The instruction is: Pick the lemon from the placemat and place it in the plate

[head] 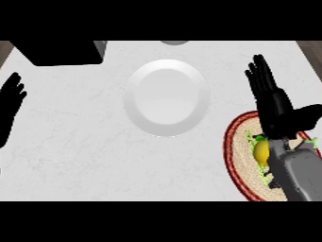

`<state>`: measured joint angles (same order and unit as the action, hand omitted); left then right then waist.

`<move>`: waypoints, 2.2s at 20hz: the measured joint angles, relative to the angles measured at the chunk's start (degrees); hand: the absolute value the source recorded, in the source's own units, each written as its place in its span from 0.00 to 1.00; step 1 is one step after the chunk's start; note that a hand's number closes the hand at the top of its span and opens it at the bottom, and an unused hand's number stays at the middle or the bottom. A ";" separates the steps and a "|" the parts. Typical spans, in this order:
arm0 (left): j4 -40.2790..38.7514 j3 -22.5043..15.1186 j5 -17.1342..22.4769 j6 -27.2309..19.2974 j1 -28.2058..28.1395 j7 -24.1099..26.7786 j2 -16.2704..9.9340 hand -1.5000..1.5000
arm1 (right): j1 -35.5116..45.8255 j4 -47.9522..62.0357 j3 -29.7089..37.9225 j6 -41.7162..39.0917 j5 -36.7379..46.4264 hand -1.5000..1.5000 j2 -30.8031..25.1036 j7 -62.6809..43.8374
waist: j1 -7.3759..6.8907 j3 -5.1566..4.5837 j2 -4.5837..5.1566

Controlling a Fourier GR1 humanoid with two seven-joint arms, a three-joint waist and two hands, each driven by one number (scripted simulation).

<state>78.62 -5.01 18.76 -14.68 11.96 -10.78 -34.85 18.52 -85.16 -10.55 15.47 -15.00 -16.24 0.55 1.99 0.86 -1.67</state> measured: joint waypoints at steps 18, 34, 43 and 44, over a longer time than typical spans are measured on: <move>0.46 -4.54 -1.72 2.30 -1.09 4.08 9.84 0.50 | -18.67 18.43 14.24 -19.43 5.62 0.00 -18.38 34.25 | -1.46 -0.80 1.78; -1.17 -1.63 -4.63 5.06 -1.49 4.88 12.91 0.50 | -22.38 6.93 9.64 -23.27 19.70 0.00 -25.55 19.20 | -1.87 -0.90 1.64; -0.94 -0.31 -6.10 6.57 -2.07 5.02 13.64 0.50 | -20.08 3.06 4.37 -23.68 31.18 0.00 -25.12 6.98 | -2.03 -0.89 1.67; -1.25 -0.06 -6.40 6.45 -1.37 4.68 13.95 0.50 | -20.05 2.76 4.21 -24.37 32.02 0.00 -25.20 6.16 | -1.98 -0.89 1.67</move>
<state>77.37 -5.06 12.37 -8.23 10.60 -6.10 -20.90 -1.53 -82.41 -6.34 -8.90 17.02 -41.44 6.72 0.01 -0.03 0.01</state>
